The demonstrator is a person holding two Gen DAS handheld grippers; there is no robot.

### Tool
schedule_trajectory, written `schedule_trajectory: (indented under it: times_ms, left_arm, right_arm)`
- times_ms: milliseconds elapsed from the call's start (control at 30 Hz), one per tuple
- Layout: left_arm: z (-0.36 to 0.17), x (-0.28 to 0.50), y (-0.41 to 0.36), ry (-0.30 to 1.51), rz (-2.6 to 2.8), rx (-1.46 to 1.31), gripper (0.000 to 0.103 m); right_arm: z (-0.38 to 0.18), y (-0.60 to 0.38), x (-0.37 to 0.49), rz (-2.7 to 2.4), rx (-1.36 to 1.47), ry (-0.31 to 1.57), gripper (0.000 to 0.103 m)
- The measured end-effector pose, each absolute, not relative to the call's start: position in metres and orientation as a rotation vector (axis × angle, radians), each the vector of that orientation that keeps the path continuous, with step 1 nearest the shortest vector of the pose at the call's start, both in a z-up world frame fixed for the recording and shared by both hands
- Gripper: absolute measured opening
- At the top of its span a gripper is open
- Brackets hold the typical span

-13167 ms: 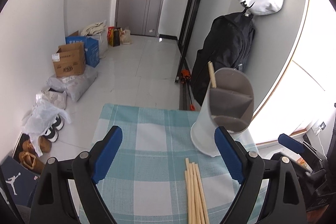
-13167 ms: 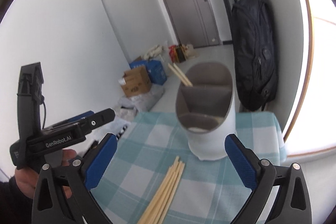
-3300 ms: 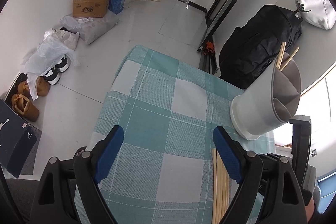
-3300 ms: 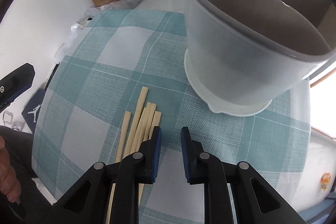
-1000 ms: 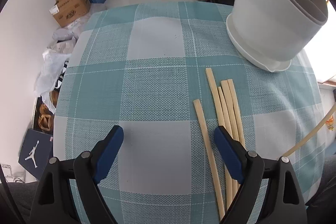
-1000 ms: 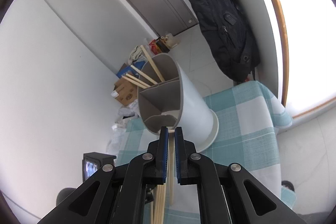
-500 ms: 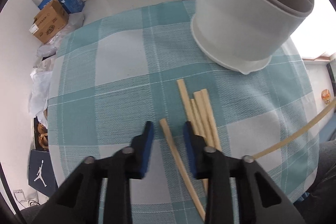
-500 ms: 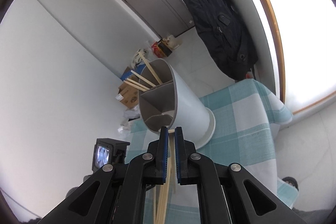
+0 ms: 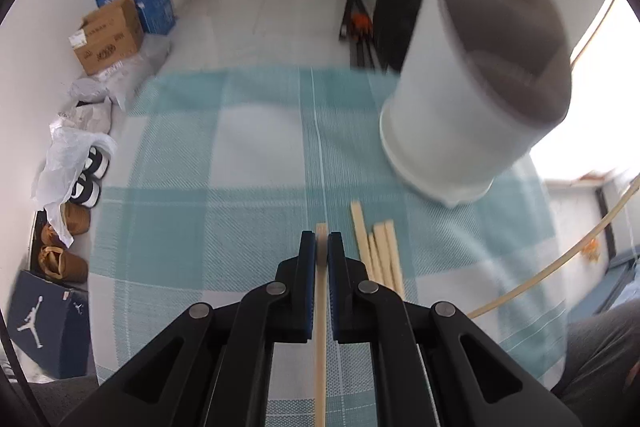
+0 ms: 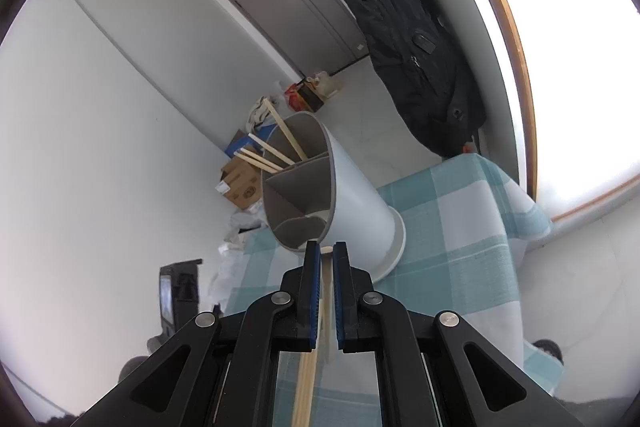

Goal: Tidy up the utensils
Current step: 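Close the left tool on another chopstick while the right tool holds its chopstick, then lift both held chopsticks up and over the utensil holder opening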

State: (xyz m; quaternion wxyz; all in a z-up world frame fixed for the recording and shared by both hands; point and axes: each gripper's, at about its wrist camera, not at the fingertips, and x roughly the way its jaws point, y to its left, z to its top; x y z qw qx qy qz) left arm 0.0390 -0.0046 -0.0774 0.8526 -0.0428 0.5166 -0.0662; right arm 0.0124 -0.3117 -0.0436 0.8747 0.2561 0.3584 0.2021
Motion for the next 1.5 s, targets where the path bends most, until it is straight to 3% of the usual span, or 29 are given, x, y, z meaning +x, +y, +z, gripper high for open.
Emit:
schedule_trajectory:
  times_ms: [267, 1100, 1500]
  left_arm:
    - [-0.022, 0.004, -0.005, 0.840, -0.169, -0.140, 0.002]
    - [0.004, -0.001, 0.019, 0.707, -0.274, -0.203, 0.002]
    - [0.042, 0.019, 0.005, 0.679, -0.333, -0.187, 0.002]
  right_arm:
    - [-0.030, -0.292, -0.001, 0.455, 0.452, 0.697, 0.006]
    - [-0.008, -0.244, -0.022, 0.465, 0.309, 0.644, 0.005]
    - [0.022, -0.248, -0.015, 0.485, 0.337, 0.610, 0.005]
